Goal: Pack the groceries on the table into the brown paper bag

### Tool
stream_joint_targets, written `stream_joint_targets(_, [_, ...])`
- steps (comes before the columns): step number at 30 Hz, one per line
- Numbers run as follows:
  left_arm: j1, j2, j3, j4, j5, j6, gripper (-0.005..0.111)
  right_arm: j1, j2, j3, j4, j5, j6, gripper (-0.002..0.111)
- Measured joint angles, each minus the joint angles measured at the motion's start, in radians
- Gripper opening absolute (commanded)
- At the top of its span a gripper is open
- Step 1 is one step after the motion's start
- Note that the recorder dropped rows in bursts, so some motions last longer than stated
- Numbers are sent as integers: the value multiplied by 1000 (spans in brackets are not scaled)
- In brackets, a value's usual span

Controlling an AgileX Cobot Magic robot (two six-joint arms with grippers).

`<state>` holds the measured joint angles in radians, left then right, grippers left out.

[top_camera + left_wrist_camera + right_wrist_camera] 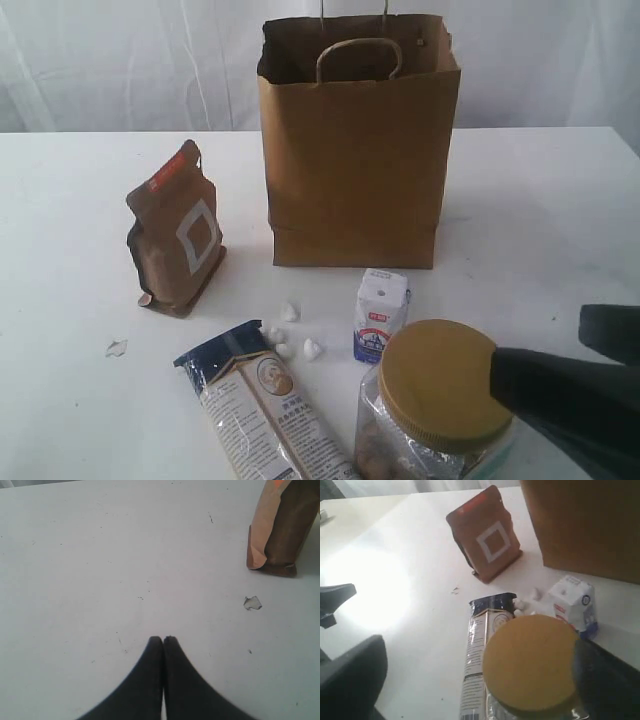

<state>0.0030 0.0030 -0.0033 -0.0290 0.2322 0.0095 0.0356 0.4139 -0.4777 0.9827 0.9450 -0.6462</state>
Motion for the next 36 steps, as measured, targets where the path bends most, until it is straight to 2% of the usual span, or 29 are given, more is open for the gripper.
stream_joint_targets(10, [0,0,0,0,0,0,0,0,0,148,-28,-11,-19,92])
stream_joint_targets(19, [0,0,0,0,0,0,0,0,0,185,-20,-31,-117,92])
stream_joint_targets(26, [0,0,0,0,0,0,0,0,0,255,19,-175,-144,92])
stream_joint_targets(31, [0,0,0,0,0,0,0,0,30,293,144,-261,-290,92])
stream_joint_targets(36, [0,0,0,0,0,0,0,0,75,286,328,-320,-617,92])
